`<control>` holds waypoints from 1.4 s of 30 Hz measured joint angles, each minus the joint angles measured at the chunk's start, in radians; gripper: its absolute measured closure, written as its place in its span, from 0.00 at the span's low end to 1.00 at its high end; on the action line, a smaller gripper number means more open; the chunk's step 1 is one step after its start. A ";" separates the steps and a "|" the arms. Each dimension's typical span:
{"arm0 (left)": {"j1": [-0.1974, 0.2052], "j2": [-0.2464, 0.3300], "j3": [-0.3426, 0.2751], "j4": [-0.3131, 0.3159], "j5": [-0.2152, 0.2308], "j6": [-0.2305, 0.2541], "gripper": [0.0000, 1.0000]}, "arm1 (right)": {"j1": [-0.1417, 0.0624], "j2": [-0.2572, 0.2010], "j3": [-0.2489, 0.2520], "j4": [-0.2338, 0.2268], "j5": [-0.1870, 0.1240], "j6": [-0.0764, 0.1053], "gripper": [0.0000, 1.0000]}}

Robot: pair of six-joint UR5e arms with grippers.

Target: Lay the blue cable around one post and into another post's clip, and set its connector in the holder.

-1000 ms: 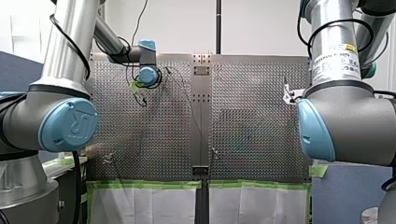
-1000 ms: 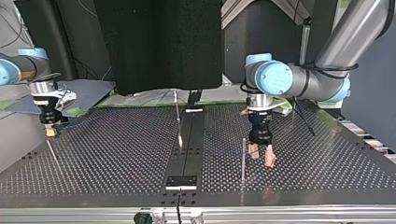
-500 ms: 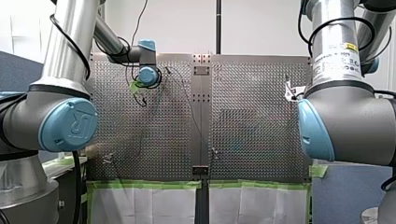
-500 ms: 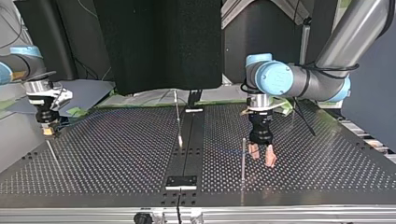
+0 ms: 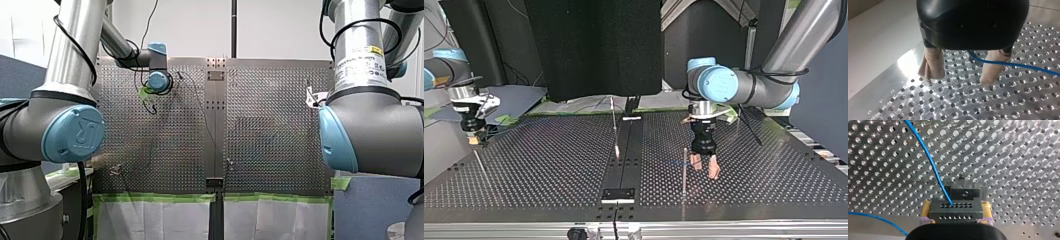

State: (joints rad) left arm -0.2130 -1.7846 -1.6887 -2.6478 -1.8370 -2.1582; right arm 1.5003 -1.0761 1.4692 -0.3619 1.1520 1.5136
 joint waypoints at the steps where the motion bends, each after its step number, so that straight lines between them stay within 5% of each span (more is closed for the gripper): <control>1: 0.000 0.000 0.000 0.000 0.000 0.000 0.00 | 0.000 0.000 -0.001 -0.001 0.000 0.001 1.00; 11: 0.002 0.000 0.000 0.000 0.000 0.000 0.00 | -0.002 0.002 -0.007 -0.016 0.001 0.020 1.00; 23: 0.002 0.000 0.000 0.000 0.002 0.000 0.00 | 0.022 0.019 -0.018 -0.041 0.047 0.012 1.00; 42: 0.006 0.000 0.000 0.000 0.002 0.000 0.00 | 0.028 0.029 -0.026 -0.067 0.018 0.030 1.00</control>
State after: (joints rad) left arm -0.2070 -1.7847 -1.6887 -2.6478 -1.8354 -2.1582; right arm 1.5286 -1.0469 1.4433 -0.4288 1.1698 1.5432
